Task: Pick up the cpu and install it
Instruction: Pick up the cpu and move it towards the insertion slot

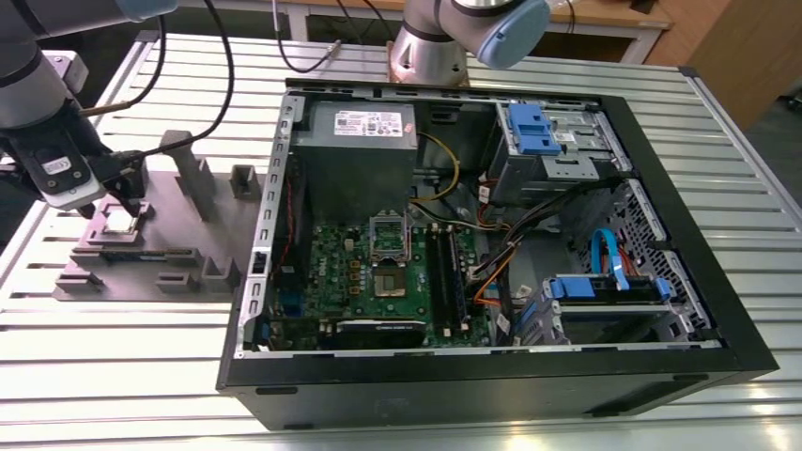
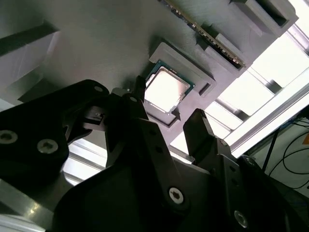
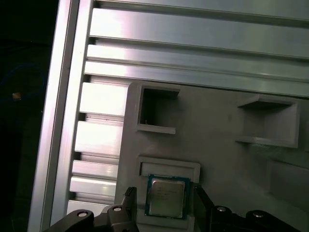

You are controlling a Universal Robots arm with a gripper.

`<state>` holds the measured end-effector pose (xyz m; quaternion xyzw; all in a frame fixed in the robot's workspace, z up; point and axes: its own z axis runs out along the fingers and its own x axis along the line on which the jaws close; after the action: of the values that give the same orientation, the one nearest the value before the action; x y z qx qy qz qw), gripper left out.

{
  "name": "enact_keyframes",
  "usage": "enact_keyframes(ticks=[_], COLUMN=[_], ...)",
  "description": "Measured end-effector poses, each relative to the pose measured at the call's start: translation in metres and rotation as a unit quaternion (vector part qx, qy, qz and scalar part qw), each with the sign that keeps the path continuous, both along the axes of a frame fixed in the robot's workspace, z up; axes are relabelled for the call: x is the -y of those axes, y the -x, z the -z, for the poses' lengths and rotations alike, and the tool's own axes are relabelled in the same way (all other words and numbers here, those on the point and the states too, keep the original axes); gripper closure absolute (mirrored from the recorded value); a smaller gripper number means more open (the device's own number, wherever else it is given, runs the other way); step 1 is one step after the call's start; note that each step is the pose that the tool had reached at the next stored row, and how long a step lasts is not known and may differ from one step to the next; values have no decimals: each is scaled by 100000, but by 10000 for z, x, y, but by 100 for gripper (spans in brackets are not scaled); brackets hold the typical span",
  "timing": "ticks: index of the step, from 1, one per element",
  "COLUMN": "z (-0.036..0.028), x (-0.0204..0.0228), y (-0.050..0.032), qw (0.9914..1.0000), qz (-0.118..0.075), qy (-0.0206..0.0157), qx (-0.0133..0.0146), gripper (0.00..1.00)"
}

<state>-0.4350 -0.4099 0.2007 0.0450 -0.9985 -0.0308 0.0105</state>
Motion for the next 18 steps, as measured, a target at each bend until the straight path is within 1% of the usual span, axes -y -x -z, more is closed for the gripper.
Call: enact_keyframes(ticks=[5,6,9,15,18], z=[3,9,38,121,151], x=[-1,-1,-1,-1,-1], y=[-1,-1,-2,-3,-3], qw=[100000,100000,100000,99999,99999], qz=[9,37,158,454,545], qy=[5,1,4,3,4], qx=[-1,6,0,5,2], gripper=[40,35,35,35,35])
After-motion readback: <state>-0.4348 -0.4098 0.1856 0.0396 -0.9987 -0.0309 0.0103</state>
